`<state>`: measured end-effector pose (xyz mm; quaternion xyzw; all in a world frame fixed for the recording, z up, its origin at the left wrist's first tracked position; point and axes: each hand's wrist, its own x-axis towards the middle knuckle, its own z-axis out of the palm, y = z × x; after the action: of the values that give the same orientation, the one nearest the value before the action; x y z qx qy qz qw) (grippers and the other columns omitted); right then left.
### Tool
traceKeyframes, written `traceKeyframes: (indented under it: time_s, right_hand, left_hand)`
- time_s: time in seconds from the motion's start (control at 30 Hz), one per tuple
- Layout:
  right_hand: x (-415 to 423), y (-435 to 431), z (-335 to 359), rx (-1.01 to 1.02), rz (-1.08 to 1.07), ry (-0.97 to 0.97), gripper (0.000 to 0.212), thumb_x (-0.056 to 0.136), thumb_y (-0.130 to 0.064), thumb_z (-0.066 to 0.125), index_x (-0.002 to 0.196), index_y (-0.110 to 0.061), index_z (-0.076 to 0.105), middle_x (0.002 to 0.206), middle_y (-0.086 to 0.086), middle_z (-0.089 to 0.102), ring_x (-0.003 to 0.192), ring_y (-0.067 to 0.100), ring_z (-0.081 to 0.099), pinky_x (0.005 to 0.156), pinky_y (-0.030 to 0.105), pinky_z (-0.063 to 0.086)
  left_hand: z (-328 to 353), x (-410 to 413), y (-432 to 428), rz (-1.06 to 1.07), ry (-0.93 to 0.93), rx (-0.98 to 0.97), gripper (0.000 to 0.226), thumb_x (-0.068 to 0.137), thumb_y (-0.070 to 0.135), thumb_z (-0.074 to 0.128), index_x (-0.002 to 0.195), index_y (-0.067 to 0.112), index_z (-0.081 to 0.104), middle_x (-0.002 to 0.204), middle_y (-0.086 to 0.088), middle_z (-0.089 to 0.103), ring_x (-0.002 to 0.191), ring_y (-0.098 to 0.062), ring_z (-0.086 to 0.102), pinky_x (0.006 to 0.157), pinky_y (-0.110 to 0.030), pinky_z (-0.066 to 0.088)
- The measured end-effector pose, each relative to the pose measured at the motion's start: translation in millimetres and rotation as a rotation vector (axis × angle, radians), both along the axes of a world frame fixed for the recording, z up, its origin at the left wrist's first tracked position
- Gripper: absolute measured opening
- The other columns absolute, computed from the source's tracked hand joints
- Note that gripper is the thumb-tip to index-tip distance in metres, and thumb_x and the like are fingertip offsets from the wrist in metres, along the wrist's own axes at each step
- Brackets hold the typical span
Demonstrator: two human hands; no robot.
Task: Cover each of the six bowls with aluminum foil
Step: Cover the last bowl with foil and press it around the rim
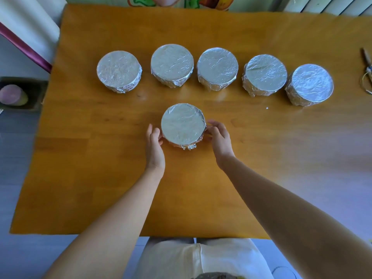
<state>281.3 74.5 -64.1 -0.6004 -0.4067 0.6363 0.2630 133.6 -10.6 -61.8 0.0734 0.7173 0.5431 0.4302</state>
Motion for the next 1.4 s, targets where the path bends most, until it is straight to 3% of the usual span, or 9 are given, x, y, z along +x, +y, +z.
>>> traceKeyframes:
  time_s: [0.1, 0.2, 0.3, 0.43, 0.53, 0.63, 0.77, 1.17, 1.4]
  right_hand:
    - [-1.9, 10.3, 4.7, -0.047, 0.022, 0.016, 0.031, 0.093, -0.023, 0.048, 0.122, -0.021, 0.057, 0.11, 0.002, 0.066, 0.109, 0.021, 0.06, 0.101, 0.037, 0.045]
    - [-2.3, 18.4, 11.5, -0.058, 0.149, 0.026, 0.036, 0.096, -0.024, 0.049, 0.131, -0.019, 0.054, 0.122, 0.002, 0.062, 0.113, 0.018, 0.056, 0.096, 0.03, 0.045]
    - [0.2, 18.5, 14.1, -0.001, 0.236, 0.034, 0.041, 0.099, -0.019, 0.048, 0.14, -0.019, 0.046, 0.137, -0.002, 0.053, 0.125, 0.012, 0.049, 0.095, 0.022, 0.041]
    - [15.5, 7.7, 7.2, 0.201, 0.262, -0.069, 0.054, 0.076, -0.013, 0.05, 0.129, -0.02, 0.053, 0.129, -0.007, 0.058, 0.119, 0.013, 0.054, 0.088, 0.018, 0.043]
    - [27.0, -1.1, -0.8, 0.253, 0.414, -0.092, 0.061, 0.076, -0.006, 0.058, 0.133, -0.025, 0.05, 0.129, -0.013, 0.055, 0.117, 0.01, 0.054, 0.09, 0.023, 0.045]
    - [29.3, 1.4, -3.4, 0.321, 0.489, -0.109, 0.07, 0.081, 0.003, 0.063, 0.143, -0.022, 0.042, 0.134, -0.014, 0.05, 0.117, 0.011, 0.054, 0.089, 0.025, 0.046]
    - [22.7, 11.5, -3.2, 0.396, 0.557, -0.153, 0.051, 0.084, -0.009, 0.071, 0.131, -0.02, 0.057, 0.117, -0.01, 0.066, 0.107, 0.006, 0.06, 0.084, 0.026, 0.048]
    - [24.4, 17.7, -9.0, 0.309, 0.441, -0.044, 0.025, 0.079, 0.002, 0.076, 0.099, -0.011, 0.069, 0.098, -0.003, 0.073, 0.086, 0.003, 0.069, 0.079, 0.016, 0.049]
    - [28.2, 22.2, -14.3, 0.283, 0.403, -0.04, 0.02, 0.082, -0.006, 0.076, 0.101, -0.009, 0.076, 0.097, 0.005, 0.076, 0.093, 0.02, 0.072, 0.09, 0.033, 0.055]
  left_hand:
    - [0.2, 2.9, -8.2, 0.039, 0.065, -0.063, 0.074, 0.082, 0.052, 0.031, 0.146, 0.016, 0.04, 0.129, -0.013, 0.061, 0.118, -0.019, 0.055, 0.091, -0.028, 0.04]
    - [1.1, 4.5, -19.7, -0.042, 0.276, -0.153, 0.073, 0.085, 0.056, 0.03, 0.141, 0.012, 0.044, 0.12, -0.002, 0.06, 0.12, -0.023, 0.053, 0.092, -0.033, 0.04]
    - [5.3, 0.6, -21.8, -0.118, 0.647, -0.175, 0.082, 0.086, 0.066, 0.031, 0.144, 0.009, 0.042, 0.141, -0.008, 0.047, 0.133, -0.027, 0.041, 0.109, -0.047, 0.035]
    - [13.5, -1.1, 0.9, -0.513, 1.066, -0.038, 0.092, 0.078, 0.076, 0.047, 0.15, 0.018, 0.039, 0.16, -0.011, 0.027, 0.146, -0.036, 0.025, 0.115, -0.054, 0.022]
    - [15.0, 6.2, 20.6, -0.857, 1.216, -0.12, 0.107, 0.068, 0.087, 0.046, 0.157, 0.033, 0.022, 0.167, -0.006, 0.004, 0.151, -0.041, 0.005, 0.114, -0.068, 0.01]
    - [8.9, 8.1, 30.7, -1.018, 1.285, -0.248, 0.107, 0.066, 0.089, 0.038, 0.158, 0.039, 0.012, 0.168, -0.003, 0.0, 0.151, -0.041, 0.005, 0.11, -0.071, 0.016]
    - [1.6, 4.1, 25.9, -1.045, 1.382, -0.298, 0.096, 0.074, 0.08, 0.04, 0.157, 0.037, 0.019, 0.166, -0.003, 0.015, 0.147, -0.039, 0.019, 0.1, -0.058, 0.032]
    - [3.6, 8.2, 27.0, -0.997, 1.409, -0.317, 0.091, 0.073, 0.074, 0.043, 0.155, 0.038, 0.025, 0.163, -0.001, 0.022, 0.142, -0.037, 0.027, 0.097, -0.054, 0.032]
    - [2.3, 7.3, 27.0, -0.999, 1.413, -0.318, 0.089, 0.076, 0.073, 0.043, 0.155, 0.038, 0.023, 0.164, -0.001, 0.02, 0.143, -0.037, 0.026, 0.099, -0.055, 0.031]
